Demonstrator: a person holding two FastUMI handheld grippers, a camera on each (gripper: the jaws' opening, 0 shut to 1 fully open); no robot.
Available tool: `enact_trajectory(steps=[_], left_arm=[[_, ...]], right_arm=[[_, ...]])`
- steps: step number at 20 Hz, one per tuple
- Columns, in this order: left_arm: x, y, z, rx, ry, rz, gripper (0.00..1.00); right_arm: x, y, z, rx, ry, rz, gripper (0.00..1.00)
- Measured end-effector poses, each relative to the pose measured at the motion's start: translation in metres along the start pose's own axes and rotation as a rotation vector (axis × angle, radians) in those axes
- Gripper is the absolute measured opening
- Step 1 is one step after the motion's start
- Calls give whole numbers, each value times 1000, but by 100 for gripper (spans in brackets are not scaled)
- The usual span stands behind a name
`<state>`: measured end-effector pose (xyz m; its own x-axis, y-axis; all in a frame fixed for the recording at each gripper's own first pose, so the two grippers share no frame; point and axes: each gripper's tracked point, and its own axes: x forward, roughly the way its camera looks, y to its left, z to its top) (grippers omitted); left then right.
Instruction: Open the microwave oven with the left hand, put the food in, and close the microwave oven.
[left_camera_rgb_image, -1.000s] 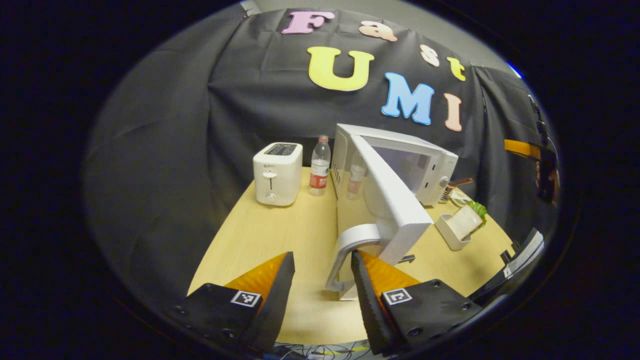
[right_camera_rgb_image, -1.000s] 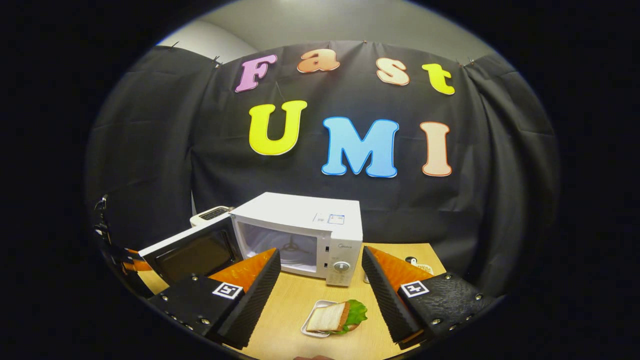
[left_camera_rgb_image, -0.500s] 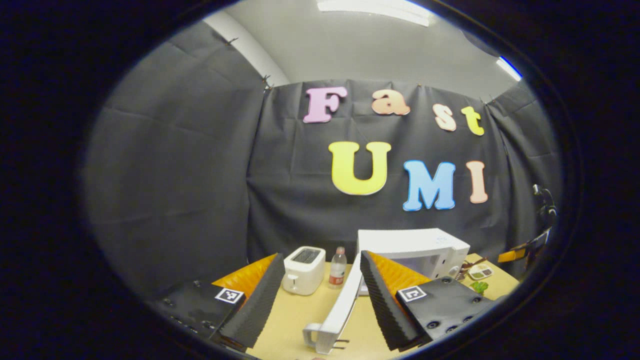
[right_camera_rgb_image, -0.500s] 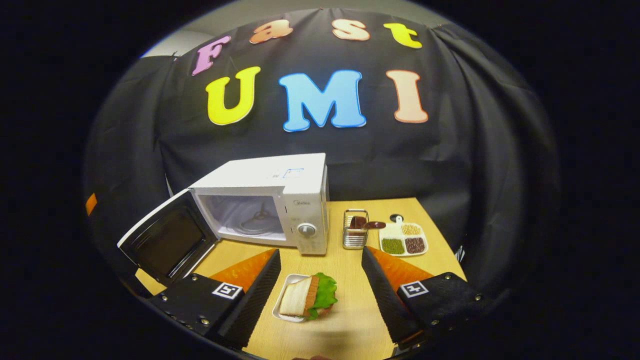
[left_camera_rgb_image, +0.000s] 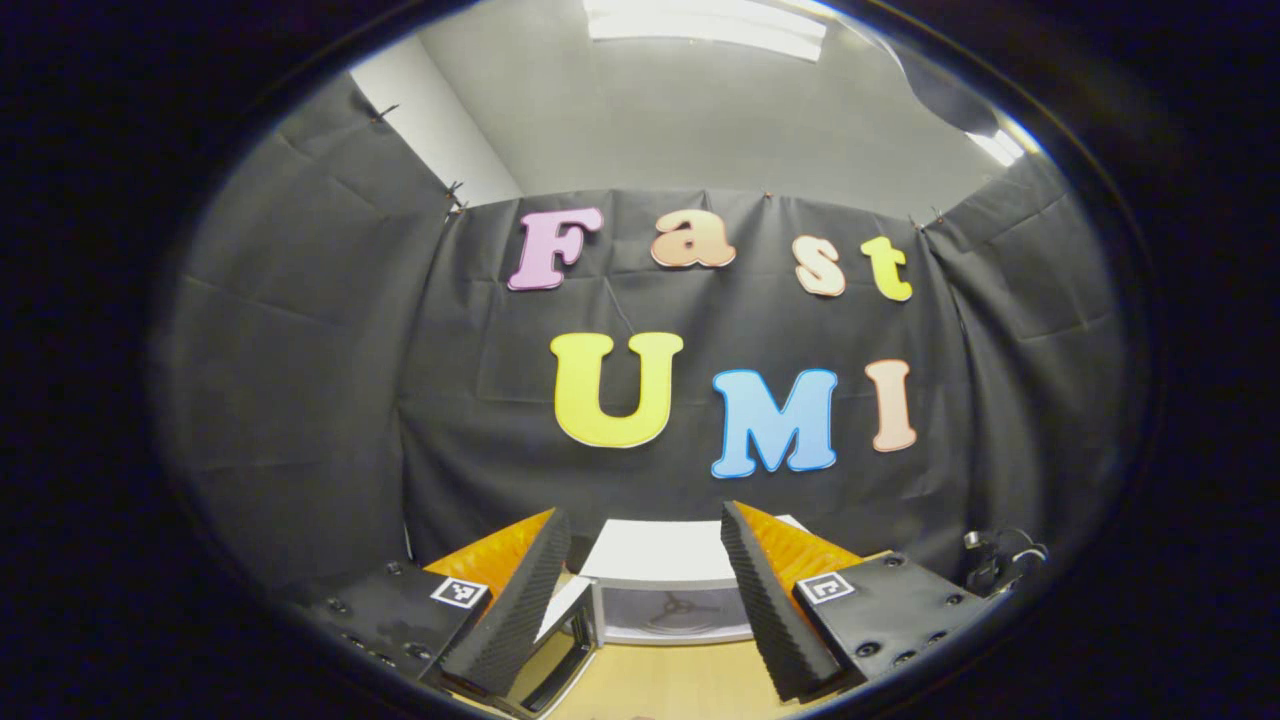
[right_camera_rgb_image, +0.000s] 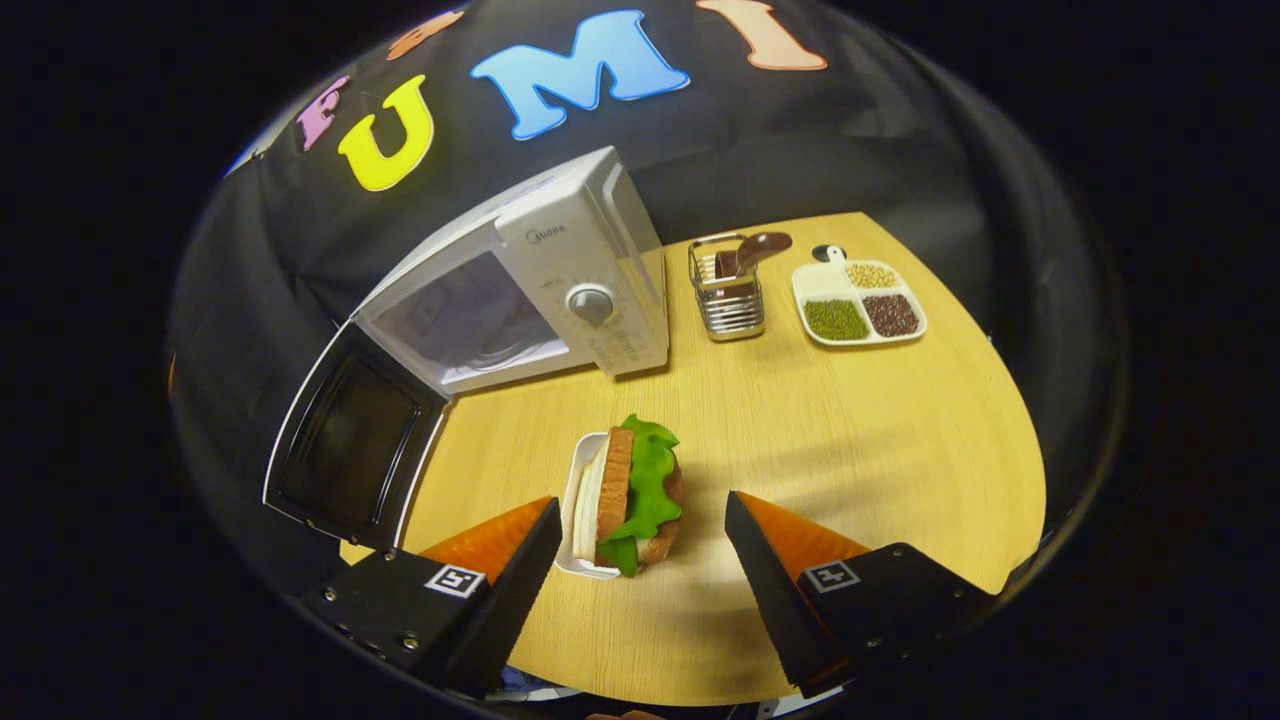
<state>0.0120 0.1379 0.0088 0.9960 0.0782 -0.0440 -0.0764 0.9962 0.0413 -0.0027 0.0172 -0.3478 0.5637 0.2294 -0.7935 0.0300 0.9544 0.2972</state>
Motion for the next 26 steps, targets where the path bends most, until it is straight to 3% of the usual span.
enact_trajectory(steps=[5, 8, 10, 11, 13, 14, 19, 26], left_arm=[[7, -18, -9, -7, 37, 31, 97], [3, -16, -14, 56, 61, 85, 97], [1, -21, -11, 62, 68, 100, 97], [0, -22, -9, 67, 69, 103, 97], [2, -22, -14, 72, 78, 106, 97], [2, -23, -17, 64, 85, 103, 97], [10, -15, -23, 37, 70, 59, 95], [20, 43, -20, -4, 36, 0, 96]], right_arm=[[23, 3, -22, 54, 114, 55, 96], [39, 2, -27, 70, 163, 56, 95], [45, 13, -23, 130, 179, 100, 71], [45, 17, -22, 141, 196, 115, 49], [43, 20, -21, 118, 215, 146, 37], [43, 22, -19, 122, 214, 153, 24], [19, 40, 9, 154, 110, 186, 24], [2, 118, 42, 441, -24, 327, 24]])
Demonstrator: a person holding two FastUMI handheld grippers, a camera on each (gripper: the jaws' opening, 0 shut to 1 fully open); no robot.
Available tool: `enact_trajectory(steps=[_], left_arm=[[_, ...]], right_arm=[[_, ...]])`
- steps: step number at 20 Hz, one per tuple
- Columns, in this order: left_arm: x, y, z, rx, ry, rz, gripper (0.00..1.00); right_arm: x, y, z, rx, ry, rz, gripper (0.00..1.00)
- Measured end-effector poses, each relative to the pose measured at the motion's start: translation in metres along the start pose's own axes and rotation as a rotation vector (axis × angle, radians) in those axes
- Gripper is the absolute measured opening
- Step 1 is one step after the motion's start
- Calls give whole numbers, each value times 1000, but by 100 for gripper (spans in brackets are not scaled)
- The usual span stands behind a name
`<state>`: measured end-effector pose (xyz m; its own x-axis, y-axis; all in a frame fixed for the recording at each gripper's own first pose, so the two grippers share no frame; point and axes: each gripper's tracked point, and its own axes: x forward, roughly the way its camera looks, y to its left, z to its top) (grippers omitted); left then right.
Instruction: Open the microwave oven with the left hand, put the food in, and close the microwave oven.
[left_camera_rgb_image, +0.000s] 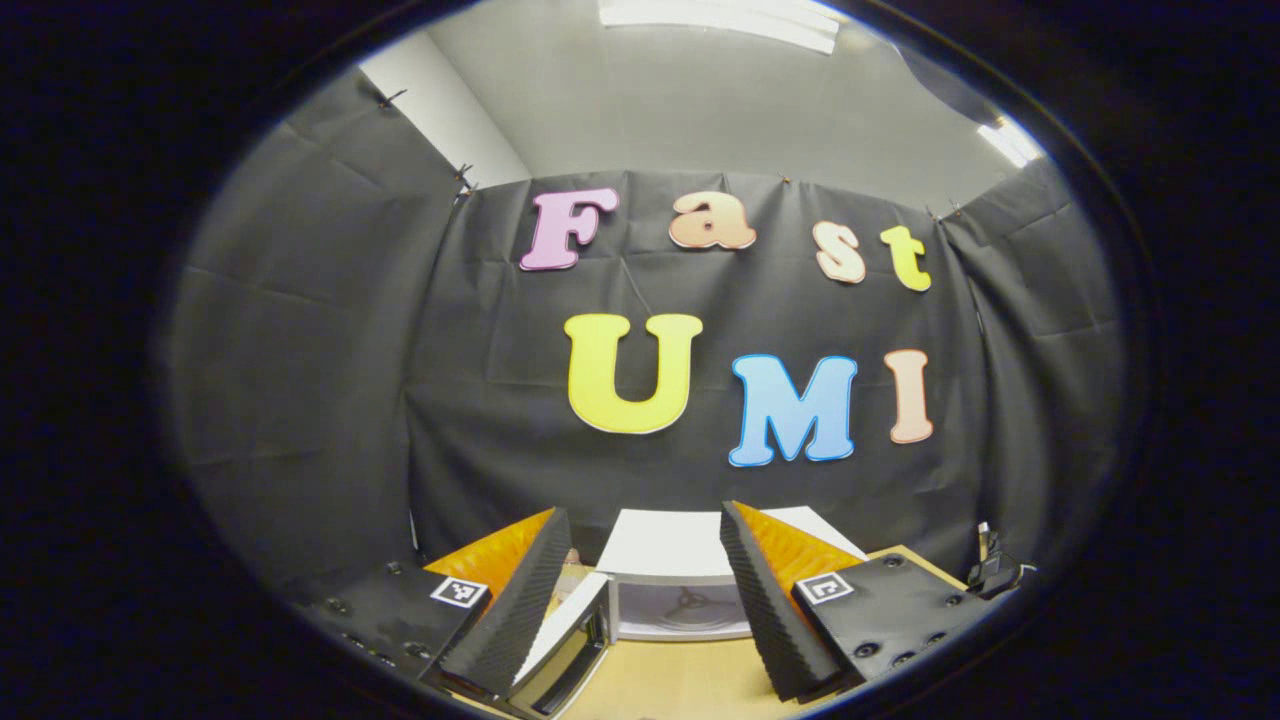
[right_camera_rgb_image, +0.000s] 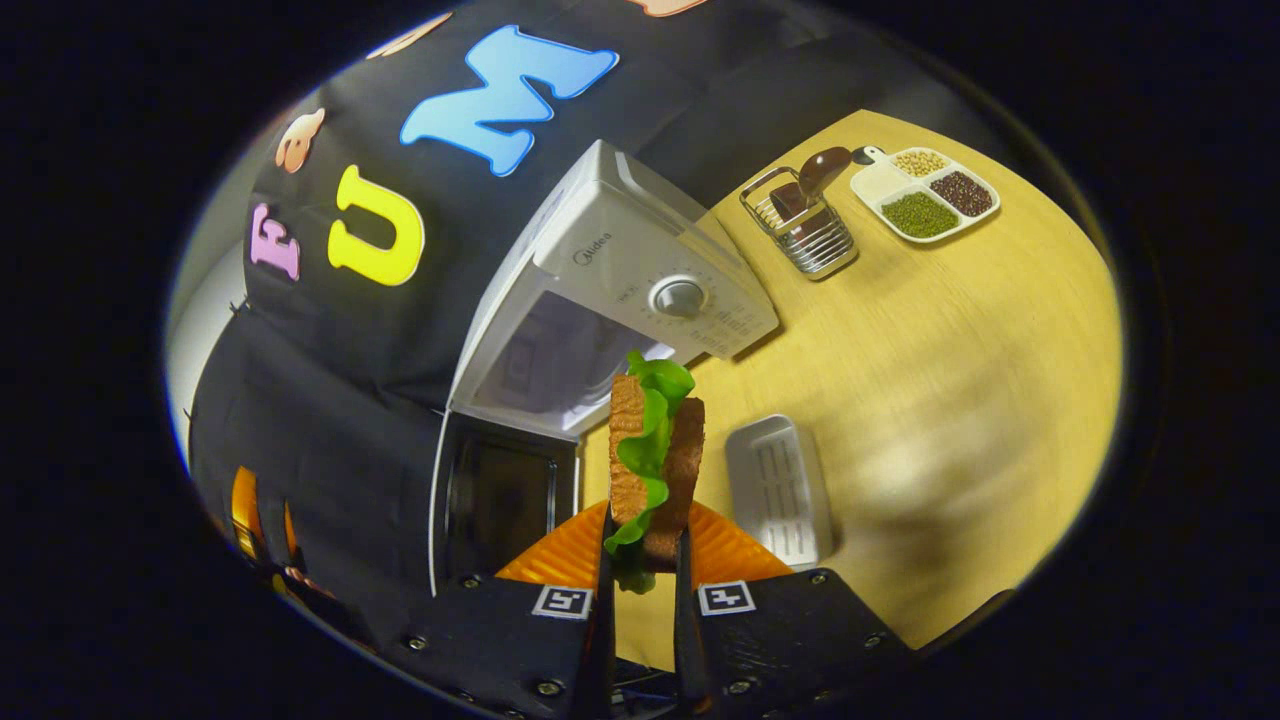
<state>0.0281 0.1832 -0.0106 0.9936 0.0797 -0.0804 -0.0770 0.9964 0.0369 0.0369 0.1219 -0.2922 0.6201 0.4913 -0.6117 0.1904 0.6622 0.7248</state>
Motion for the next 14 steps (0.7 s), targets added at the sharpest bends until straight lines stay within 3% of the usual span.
enact_trajectory(steps=[3, 6, 9, 14], left_arm=[[1, 18, -3, 18, 2, -43, 97], [1, 34, -5, -51, 16, -98, 96], [8, 64, -4, -86, 18, -104, 97], [15, 106, -11, -86, 32, -94, 97]], right_arm=[[23, 28, 0, 77, -82, 30, 24], [57, 56, -1, 138, -120, 57, 24], [97, 84, 8, 226, -176, 98, 24], [160, 102, 6, 309, -267, 69, 24]])
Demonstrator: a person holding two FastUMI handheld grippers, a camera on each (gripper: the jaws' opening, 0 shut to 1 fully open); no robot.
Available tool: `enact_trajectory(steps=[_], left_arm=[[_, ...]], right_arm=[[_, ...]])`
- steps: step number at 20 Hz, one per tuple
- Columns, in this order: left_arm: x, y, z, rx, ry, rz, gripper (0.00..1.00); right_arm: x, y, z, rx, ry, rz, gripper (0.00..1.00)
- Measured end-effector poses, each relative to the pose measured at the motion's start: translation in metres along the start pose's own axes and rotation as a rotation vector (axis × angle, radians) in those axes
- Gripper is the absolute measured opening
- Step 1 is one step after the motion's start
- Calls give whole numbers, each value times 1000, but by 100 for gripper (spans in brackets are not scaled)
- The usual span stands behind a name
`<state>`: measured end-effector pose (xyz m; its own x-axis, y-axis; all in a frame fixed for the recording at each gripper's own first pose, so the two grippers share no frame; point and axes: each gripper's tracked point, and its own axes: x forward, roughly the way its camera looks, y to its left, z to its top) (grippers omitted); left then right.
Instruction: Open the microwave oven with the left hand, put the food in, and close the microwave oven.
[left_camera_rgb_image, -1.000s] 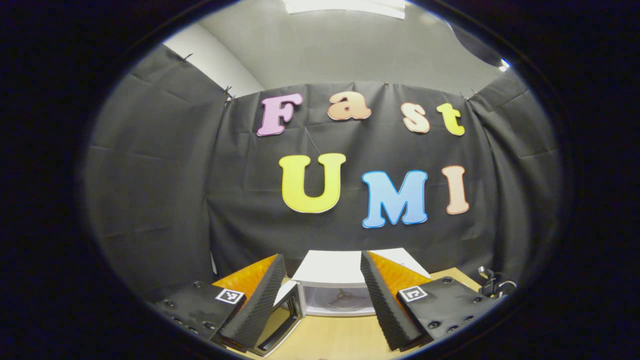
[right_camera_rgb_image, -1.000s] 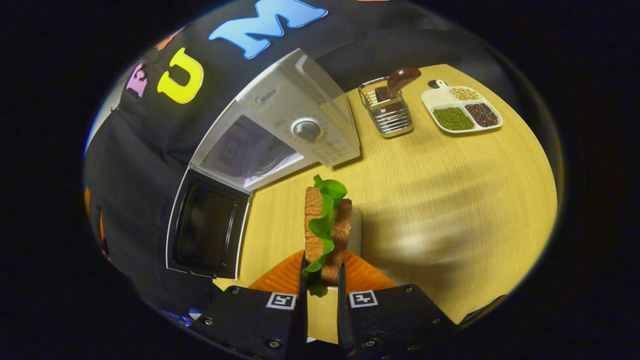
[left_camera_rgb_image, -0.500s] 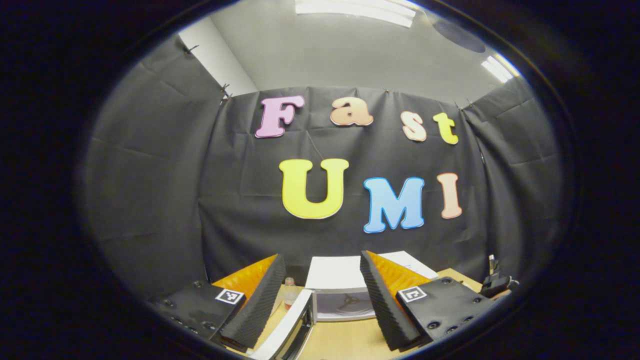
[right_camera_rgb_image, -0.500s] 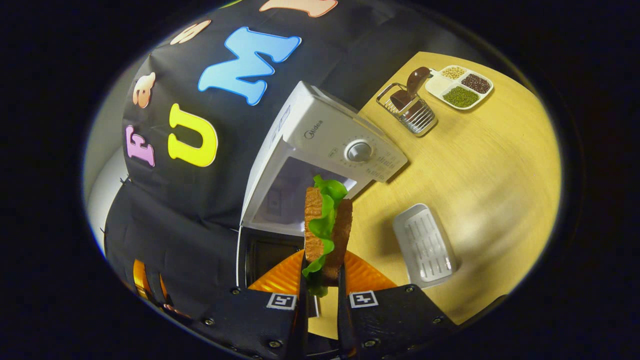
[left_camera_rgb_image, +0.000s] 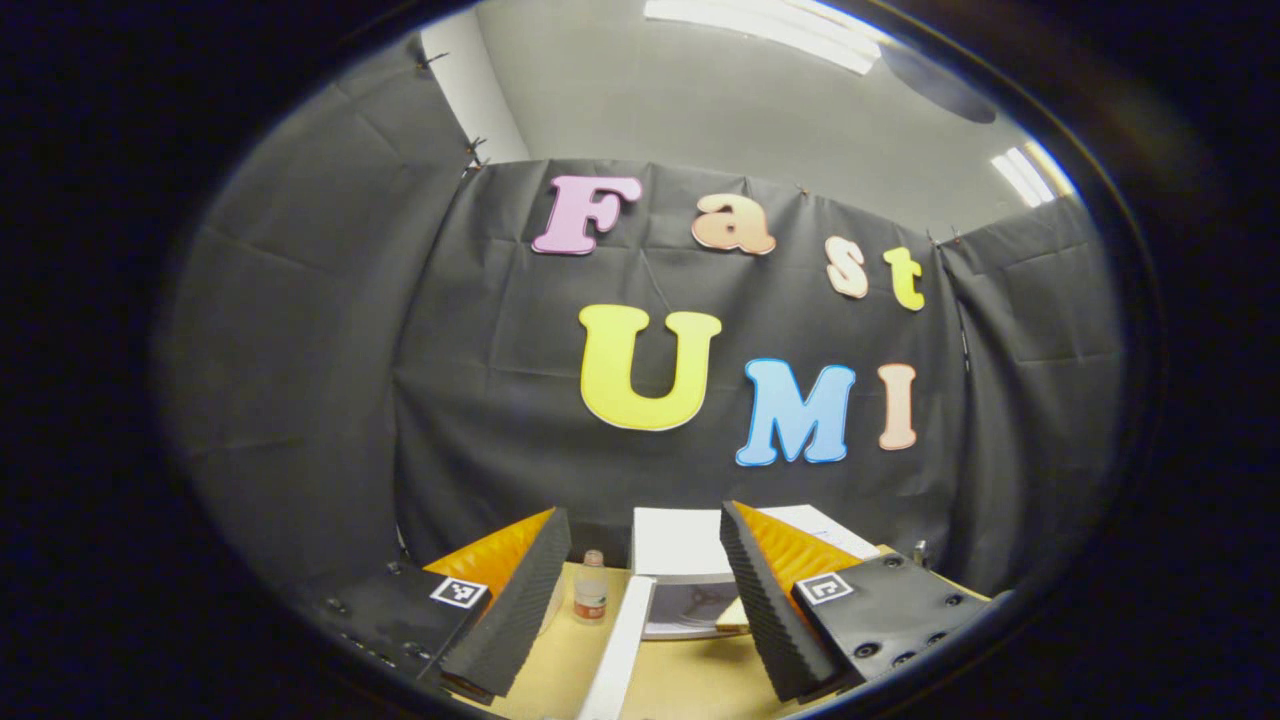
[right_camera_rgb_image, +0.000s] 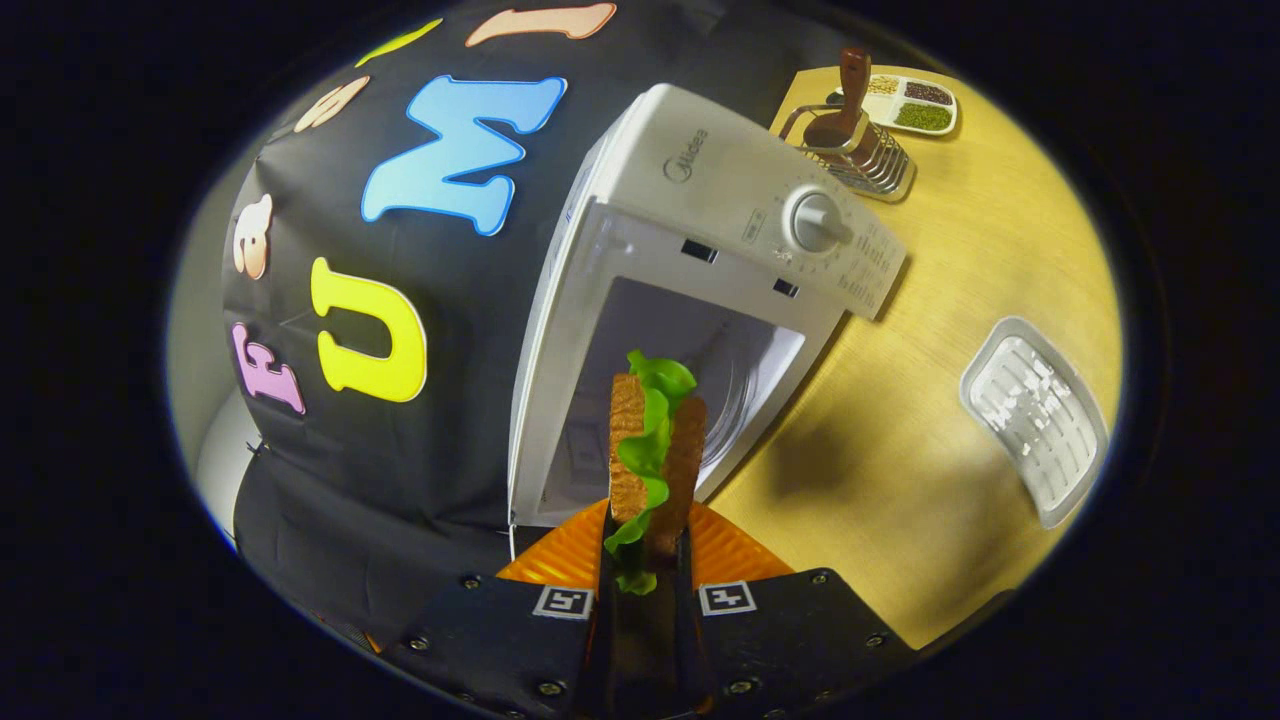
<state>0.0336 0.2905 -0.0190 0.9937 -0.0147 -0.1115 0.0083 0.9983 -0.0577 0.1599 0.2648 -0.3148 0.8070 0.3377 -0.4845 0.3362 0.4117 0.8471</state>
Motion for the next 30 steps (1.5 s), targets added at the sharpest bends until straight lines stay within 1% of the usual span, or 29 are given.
enact_trajectory(steps=[2, 4, 6, 8, 10, 14, 16, 17, 20, 21, 22, 23, 24, 25, 26, 27, 30], left_arm=[[2, 14, -1, -15, 4, 7, 97], [1, 30, -6, -21, 21, 33, 96], [0, 39, -12, -22, 32, 43, 96], [-1, 51, -23, -13, 62, 58, 97], [-6, 61, -26, -11, 79, 80, 97], [-18, 79, -24, -2, 82, 127, 96], [-24, 87, -23, 3, 83, 149, 96], [-26, 89, -23, 1, 86, 157, 96], [-30, 92, -21, -8, 82, 167, 97], [-29, 89, -21, -10, 79, 162, 97], [-27, 87, -19, -12, 76, 156, 96], [-24, 85, -18, -14, 70, 152, 96], [-21, 82, -16, -15, 63, 145, 97], [-20, 78, -14, -15, 58, 139, 96], [-18, 73, -12, -16, 54, 131, 96], [-15, 69, -10, -16, 49, 123, 96], [-7, 55, -11, -17, 42, 99, 97]], right_arm=[[25, 2, 2, 46, -59, 0, 24], [49, 6, 8, 86, -112, 30, 24], [74, 11, 17, 120, -182, 62, 24], [93, 10, 23, 166, -257, 54, 24], [113, 7, 27, 218, -308, 48, 24], [154, -1, 28, 269, -338, 11, 24], [170, -9, 25, 287, -339, -24, 24], [176, -9, 25, 292, -345, -20, 24], [180, -16, 22, 253, -334, -61, 24], [180, -21, 18, 232, -309, -94, 29], [175, -29, 12, 201, -277, -144, 37], [174, -30, 7, 182, -248, -168, 47], [172, -26, 7, 180, -240, -154, 55], [166, -22, 9, 168, -239, -141, 77], [157, -24, 9, 130, -233, -162, 82], [150, -21, 7, 94, -221, -161, 96], [118, -16, 1, -48, -189, -140, 97]])
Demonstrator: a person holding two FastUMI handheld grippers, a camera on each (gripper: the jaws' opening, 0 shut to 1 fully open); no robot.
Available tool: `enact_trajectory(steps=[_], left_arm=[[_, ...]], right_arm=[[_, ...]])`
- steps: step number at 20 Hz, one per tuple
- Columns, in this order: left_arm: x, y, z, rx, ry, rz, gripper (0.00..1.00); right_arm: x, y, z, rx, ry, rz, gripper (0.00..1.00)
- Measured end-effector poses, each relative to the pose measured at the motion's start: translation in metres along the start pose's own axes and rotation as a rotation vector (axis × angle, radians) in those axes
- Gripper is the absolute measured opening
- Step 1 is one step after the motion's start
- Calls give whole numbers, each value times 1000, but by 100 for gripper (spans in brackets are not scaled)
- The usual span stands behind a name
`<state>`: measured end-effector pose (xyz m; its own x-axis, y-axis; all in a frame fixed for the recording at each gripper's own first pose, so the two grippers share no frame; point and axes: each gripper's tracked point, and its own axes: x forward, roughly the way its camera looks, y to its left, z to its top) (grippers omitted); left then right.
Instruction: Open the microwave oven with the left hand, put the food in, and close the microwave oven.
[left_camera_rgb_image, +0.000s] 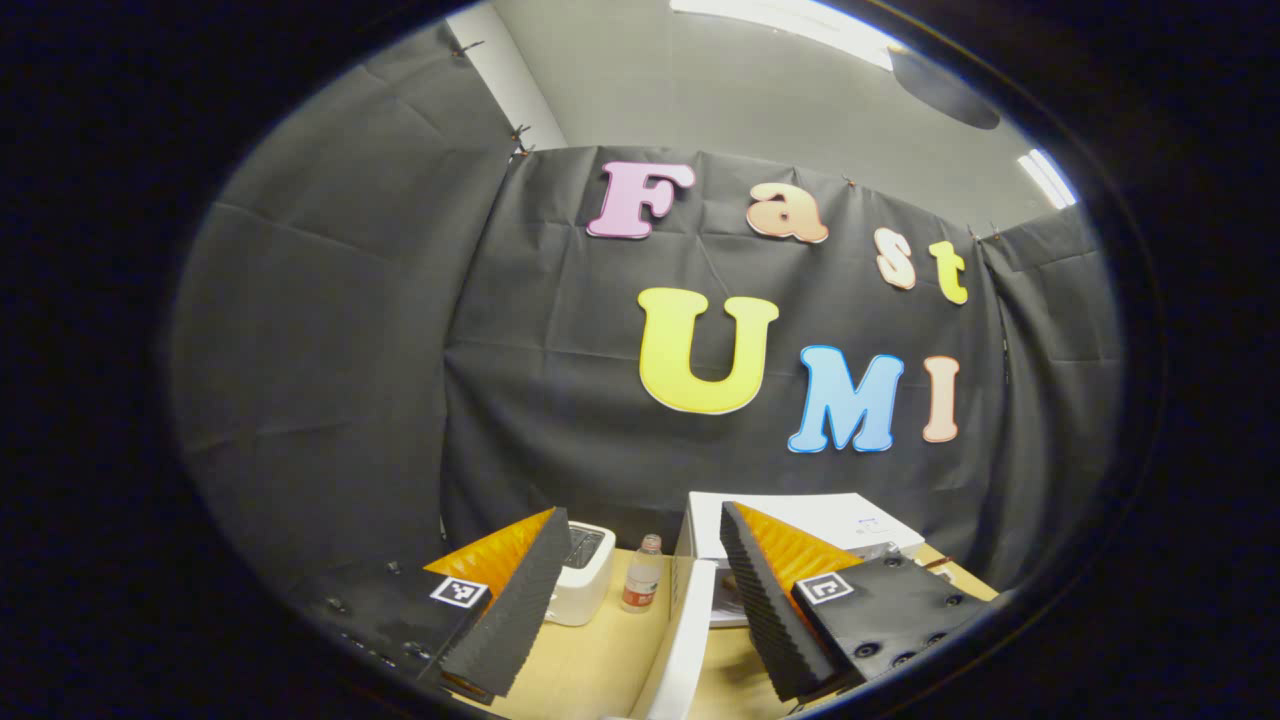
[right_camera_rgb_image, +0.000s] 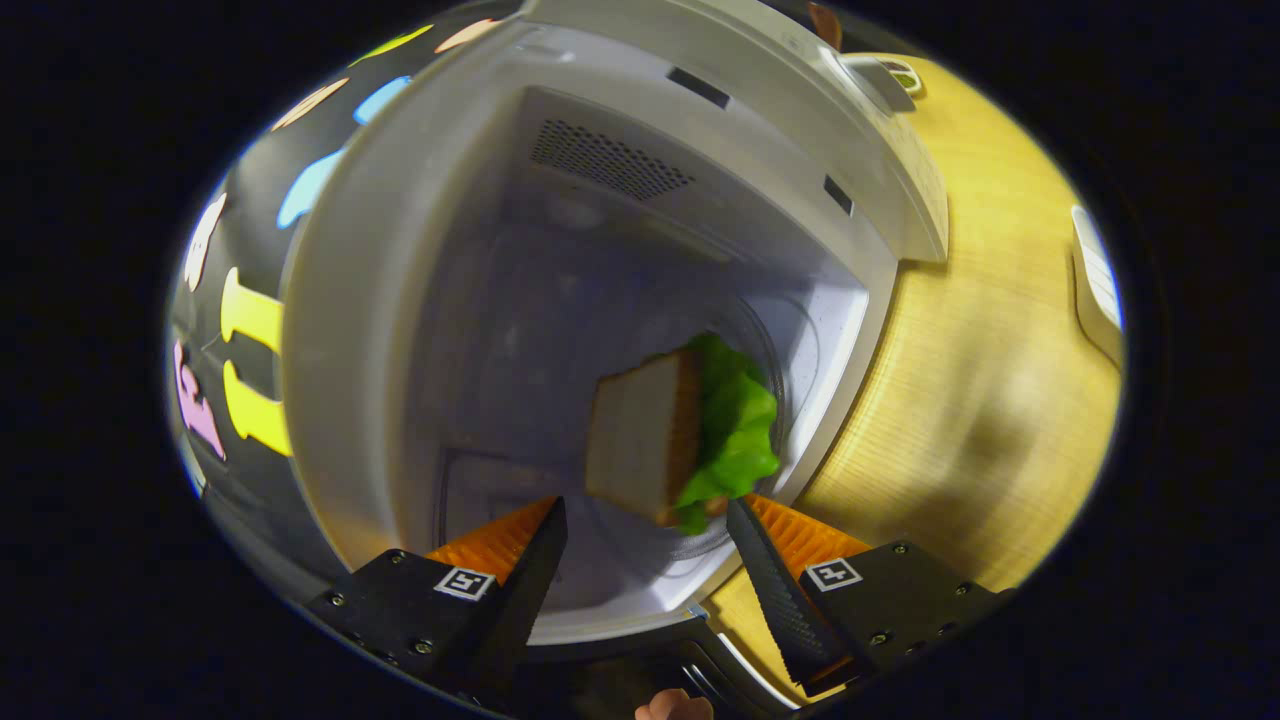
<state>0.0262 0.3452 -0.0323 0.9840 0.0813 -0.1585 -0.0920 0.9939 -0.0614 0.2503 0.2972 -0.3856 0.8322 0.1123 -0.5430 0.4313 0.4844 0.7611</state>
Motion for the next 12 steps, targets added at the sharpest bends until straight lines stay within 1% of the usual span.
enact_trajectory(steps=[1, 4, 5, 6, 7, 9, 11, 12], left_arm=[[1, -6, 0, -1, -4, -10, 96], [7, -22, 0, 10, -8, -34, 97], [7, -28, -3, 18, -8, -44, 96], [7, -35, -5, 27, -12, -53, 97], [7, -42, -8, 39, -14, -61, 97], [7, -57, -18, 54, -8, -80, 97], [7, -71, -28, 74, -1, -93, 97], [6, -80, -34, 86, 1, -105, 97]], right_arm=[[-13, 1, 0, -49, 7, 14, 97], [-55, -2, 5, -228, 30, 52, 97], [-73, -2, 5, -298, 44, 74, 97], [-88, -4, 4, -370, 62, 95, 97], [-102, -9, 8, -441, 69, 103, 97], [-136, -14, 25, -602, 40, 123, 97], [-168, -12, 48, -733, -21, 130, 97], [-186, -11, 61, -802, -64, 120, 97]])
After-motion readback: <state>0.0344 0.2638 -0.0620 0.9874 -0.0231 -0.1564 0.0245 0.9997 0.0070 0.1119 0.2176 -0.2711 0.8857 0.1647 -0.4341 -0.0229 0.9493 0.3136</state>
